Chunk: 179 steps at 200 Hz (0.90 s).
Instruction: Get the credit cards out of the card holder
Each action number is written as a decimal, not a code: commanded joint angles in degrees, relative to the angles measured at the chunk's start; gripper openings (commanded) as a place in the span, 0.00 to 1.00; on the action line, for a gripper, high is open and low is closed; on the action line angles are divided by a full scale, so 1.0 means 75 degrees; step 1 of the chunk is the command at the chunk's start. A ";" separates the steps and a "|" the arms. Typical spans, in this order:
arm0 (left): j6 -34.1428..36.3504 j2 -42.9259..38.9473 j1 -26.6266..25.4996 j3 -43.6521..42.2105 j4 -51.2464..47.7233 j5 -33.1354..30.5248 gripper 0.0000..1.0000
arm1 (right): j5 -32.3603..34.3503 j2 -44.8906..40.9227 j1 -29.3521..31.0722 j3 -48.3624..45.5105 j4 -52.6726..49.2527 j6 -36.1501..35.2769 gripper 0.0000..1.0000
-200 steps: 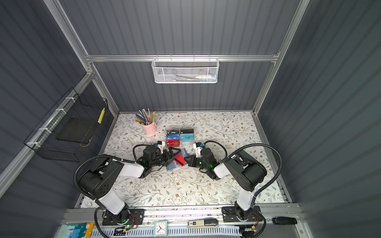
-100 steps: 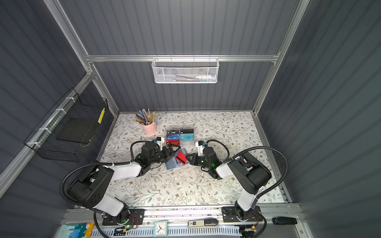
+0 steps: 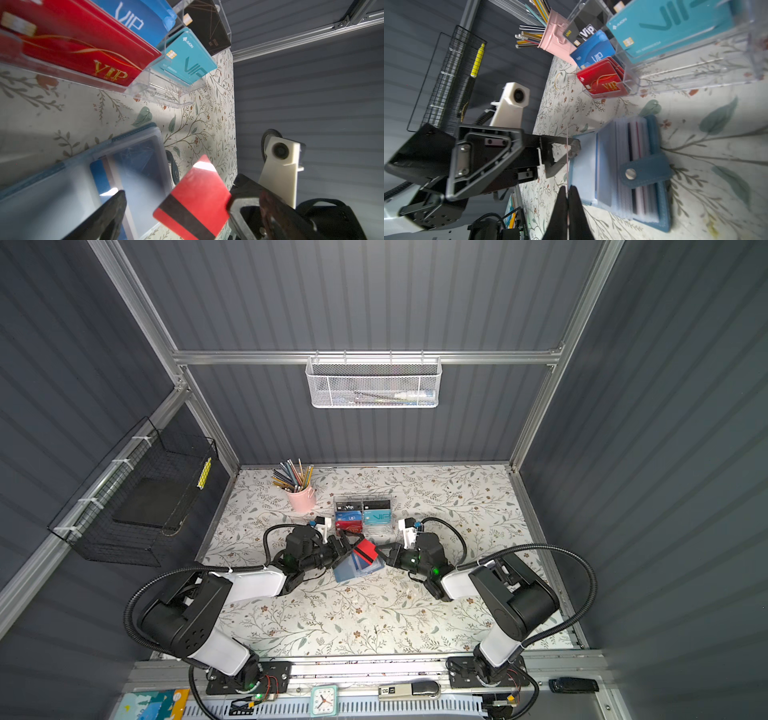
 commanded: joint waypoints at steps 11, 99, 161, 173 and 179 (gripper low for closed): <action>-0.0207 0.0180 -0.0131 -0.0119 0.0670 -0.0050 1.00 | -0.0346 -0.0010 -0.0053 -0.0043 0.0503 0.0335 0.00; -0.0367 0.0308 -0.0167 -0.0356 0.1377 -0.0072 0.57 | -0.0408 0.0294 -0.0122 0.0042 0.0695 0.0530 0.00; -0.0314 0.0239 -0.0167 -0.0439 0.1405 -0.0042 0.37 | -0.0541 0.0945 -0.0264 0.0192 0.1193 0.0906 0.00; -0.0304 0.0238 -0.0167 -0.0441 0.1405 -0.0042 0.30 | -0.0564 0.1035 -0.0275 0.0227 0.1262 0.0944 0.00; -0.0294 0.0249 -0.0167 -0.0449 0.1393 -0.0030 0.28 | -0.0589 0.1070 -0.0272 0.0242 0.1273 0.0956 0.00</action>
